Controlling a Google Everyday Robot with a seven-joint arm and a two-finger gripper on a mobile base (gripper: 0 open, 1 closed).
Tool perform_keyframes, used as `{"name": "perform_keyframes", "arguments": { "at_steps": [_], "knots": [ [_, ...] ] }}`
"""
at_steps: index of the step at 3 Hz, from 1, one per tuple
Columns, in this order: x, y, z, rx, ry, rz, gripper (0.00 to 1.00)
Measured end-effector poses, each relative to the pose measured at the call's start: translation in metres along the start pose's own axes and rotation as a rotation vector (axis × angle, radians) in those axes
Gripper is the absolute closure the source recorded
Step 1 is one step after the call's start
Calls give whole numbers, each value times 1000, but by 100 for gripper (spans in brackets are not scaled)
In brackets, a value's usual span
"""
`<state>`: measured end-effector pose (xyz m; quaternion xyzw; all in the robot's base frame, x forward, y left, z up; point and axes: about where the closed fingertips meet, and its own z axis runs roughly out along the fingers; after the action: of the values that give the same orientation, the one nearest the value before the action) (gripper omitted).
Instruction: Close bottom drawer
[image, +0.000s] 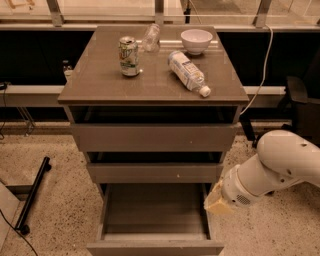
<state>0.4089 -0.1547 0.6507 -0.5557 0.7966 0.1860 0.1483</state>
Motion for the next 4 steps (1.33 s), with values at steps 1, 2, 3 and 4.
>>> {"name": "perform_keyframes", "arguments": {
  "at_steps": [1, 2, 3, 4],
  "knots": [
    [5, 0, 21, 0, -51, -22, 100],
    [10, -5, 47, 12, -103, -52, 100],
    [16, -12, 73, 5, -158, -51, 100],
    [24, -15, 102, -25, -202, -36, 100]
  ]
}}
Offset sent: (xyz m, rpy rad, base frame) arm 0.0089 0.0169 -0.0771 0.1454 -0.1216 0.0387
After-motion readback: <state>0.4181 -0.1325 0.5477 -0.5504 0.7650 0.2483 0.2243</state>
